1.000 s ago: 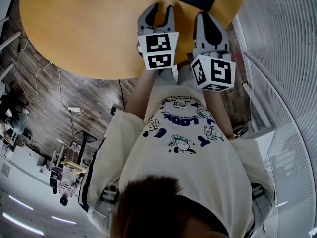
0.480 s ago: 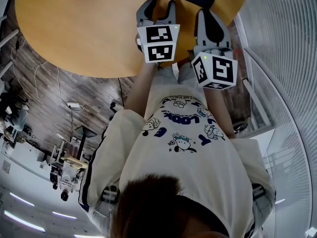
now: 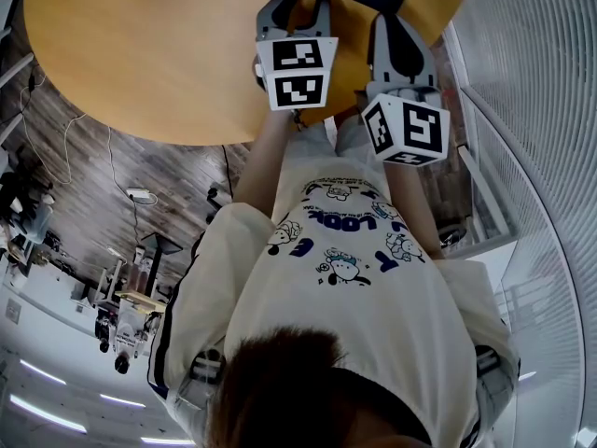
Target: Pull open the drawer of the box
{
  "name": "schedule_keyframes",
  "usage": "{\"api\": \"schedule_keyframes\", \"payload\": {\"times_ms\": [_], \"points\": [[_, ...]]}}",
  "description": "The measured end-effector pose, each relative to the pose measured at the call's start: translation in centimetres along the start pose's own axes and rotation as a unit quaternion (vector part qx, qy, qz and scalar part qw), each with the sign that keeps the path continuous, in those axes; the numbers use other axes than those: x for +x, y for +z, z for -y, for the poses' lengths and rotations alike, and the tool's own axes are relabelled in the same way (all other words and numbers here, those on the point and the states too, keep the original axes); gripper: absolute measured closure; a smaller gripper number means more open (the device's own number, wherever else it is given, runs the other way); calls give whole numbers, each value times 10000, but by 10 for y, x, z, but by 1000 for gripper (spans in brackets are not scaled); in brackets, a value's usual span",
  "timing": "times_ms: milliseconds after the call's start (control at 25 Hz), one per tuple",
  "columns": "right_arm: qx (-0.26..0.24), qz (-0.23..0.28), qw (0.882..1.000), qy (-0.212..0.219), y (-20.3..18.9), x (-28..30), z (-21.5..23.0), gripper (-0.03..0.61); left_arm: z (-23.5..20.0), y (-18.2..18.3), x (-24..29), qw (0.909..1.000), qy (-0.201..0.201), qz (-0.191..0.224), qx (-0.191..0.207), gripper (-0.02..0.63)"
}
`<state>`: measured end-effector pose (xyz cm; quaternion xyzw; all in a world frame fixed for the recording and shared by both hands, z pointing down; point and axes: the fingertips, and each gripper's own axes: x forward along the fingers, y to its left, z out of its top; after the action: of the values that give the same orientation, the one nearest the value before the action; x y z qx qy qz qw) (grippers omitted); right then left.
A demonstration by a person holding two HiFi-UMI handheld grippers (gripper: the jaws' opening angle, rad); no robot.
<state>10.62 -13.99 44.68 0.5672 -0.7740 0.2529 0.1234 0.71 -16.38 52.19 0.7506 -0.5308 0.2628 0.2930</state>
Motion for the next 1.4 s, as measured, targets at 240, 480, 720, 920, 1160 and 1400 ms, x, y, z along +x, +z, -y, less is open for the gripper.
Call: {"api": "schedule_keyframes", "payload": {"times_ms": [240, 480, 720, 920, 1160, 1400], "points": [[40, -10, 10000, -39, 1, 0, 1, 537, -1, 2, 3, 10000, -2, -52, 77, 500], [53, 12, 10000, -49, 4, 1, -1, 537, -3, 5, 2, 9999, 8, -32, 117, 532], [44, 13, 10000, -53, 9, 2, -8, 537, -6, 9, -2, 9999, -12, -32, 128, 534], [46, -2, 10000, -72, 5, 2, -6, 537, -4, 6, 0, 9999, 0, 0, 130, 535], [55, -28, 9999, -105, 2, 4, -10, 537, -7, 5, -1, 9999, -23, 13, 142, 535], [112, -8, 9998, -190, 2, 4, -7, 537, -8, -1, -5, 9999, -53, -21, 152, 535]]}}
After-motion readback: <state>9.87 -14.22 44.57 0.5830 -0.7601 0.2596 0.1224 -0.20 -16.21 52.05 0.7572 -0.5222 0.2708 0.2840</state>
